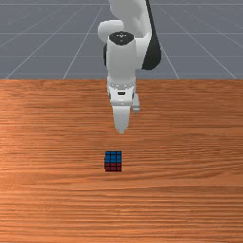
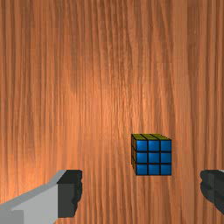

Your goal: Rotate the cube till the blue face upward

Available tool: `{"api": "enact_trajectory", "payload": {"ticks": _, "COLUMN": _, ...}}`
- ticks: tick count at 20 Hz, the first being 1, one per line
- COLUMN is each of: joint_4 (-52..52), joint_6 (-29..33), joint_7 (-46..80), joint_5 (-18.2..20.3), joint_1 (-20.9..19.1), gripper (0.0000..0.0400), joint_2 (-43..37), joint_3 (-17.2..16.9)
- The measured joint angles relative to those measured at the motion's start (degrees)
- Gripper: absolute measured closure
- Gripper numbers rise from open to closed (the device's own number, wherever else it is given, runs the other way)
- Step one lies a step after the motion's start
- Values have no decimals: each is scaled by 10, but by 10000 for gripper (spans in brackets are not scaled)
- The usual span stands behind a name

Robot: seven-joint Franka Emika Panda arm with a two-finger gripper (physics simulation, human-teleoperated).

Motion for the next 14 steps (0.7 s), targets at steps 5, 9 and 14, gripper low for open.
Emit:
{"api": "enact_trajectory", "payload": {"ticks": 5, "joint_4": 23, "joint_6": -25, "joint_7": 40, "joint_5": 6, "joint_1": 5, "gripper": 177, "joint_2": 8, "joint_3": -7}}
{"api": "enact_trajectory", "payload": {"ticks": 9, "joint_4": 64, "joint_6": -64, "joint_7": 120, "joint_5": 15, "joint_1": 12, "gripper": 370, "joint_2": 16, "joint_3": -21}}
{"api": "enact_trajectory", "payload": {"ticks": 14, "joint_4": 81, "joint_6": -85, "joint_7": 223, "joint_5": 28, "joint_1": 25, "gripper": 397, "joint_2": 26, "joint_3": -37}}
